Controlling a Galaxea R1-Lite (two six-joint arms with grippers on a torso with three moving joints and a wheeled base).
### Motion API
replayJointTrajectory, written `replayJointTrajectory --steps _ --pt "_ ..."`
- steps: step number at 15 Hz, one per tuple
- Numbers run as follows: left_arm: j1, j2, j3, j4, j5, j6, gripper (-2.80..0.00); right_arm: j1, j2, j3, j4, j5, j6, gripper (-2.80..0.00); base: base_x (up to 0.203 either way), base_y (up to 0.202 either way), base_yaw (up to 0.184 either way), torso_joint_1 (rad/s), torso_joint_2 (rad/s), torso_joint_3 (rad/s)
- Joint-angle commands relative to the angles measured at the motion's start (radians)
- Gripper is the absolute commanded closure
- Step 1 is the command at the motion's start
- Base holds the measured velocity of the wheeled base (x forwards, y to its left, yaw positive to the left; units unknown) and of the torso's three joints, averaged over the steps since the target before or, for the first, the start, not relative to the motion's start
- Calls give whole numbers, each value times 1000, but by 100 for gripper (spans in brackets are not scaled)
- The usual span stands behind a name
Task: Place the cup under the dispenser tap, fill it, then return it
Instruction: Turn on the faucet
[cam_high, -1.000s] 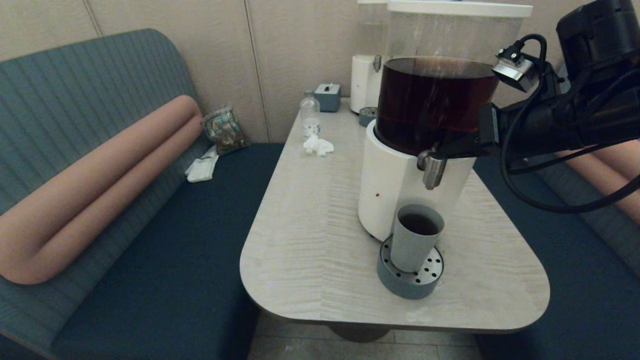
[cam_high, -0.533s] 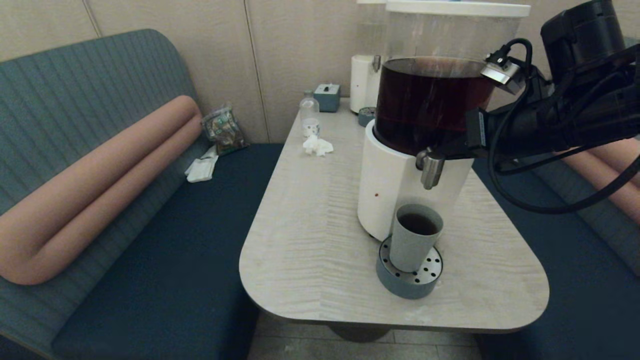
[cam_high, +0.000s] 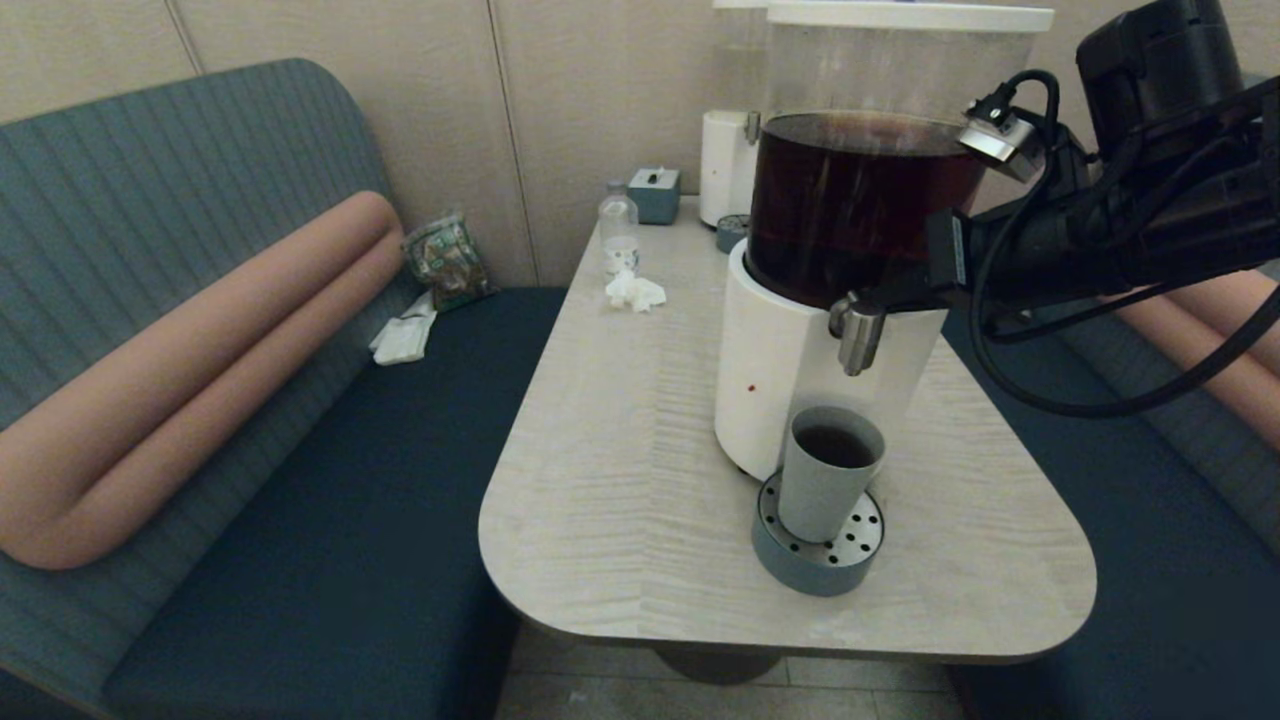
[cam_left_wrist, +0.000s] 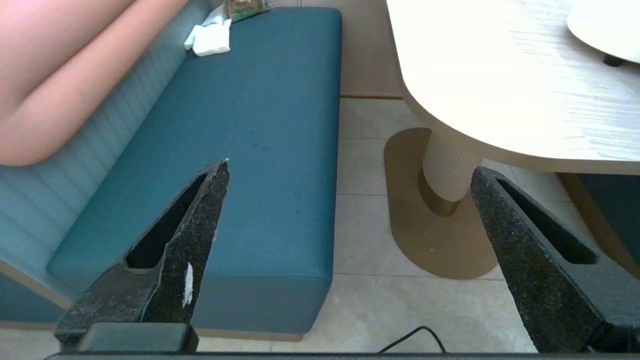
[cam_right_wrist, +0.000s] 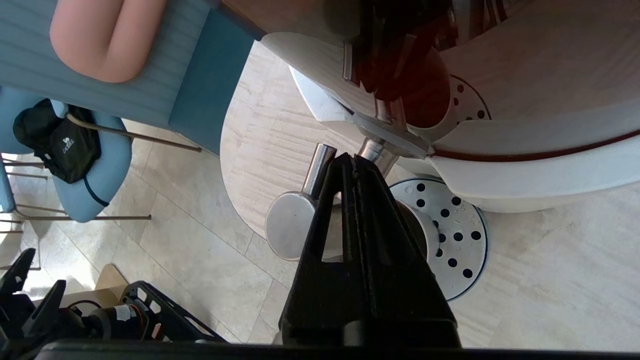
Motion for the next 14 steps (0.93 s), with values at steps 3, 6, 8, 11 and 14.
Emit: replayJointTrajectory --steps 3,6,8,11,14 --pt "0 1 0 0 0 -1 -280 12 -5 0 0 3 2 0 0 0 0 0 0 0" --pt "0 1 0 0 0 -1 -280 21 -6 1 0 3 2 0 0 0 0 0 0 0" --pt "0 1 0 0 0 -1 -280 30 -5 1 -1 3 2 0 0 0 0 0 0 0" --pt "-1 1 0 0 0 -1 -280 40 0 1 -3 4 2 0 0 0 0 0 0 0" --pt "0 1 0 0 0 -1 -280 40 3 1 -3 4 2 0 0 0 0 0 0 0"
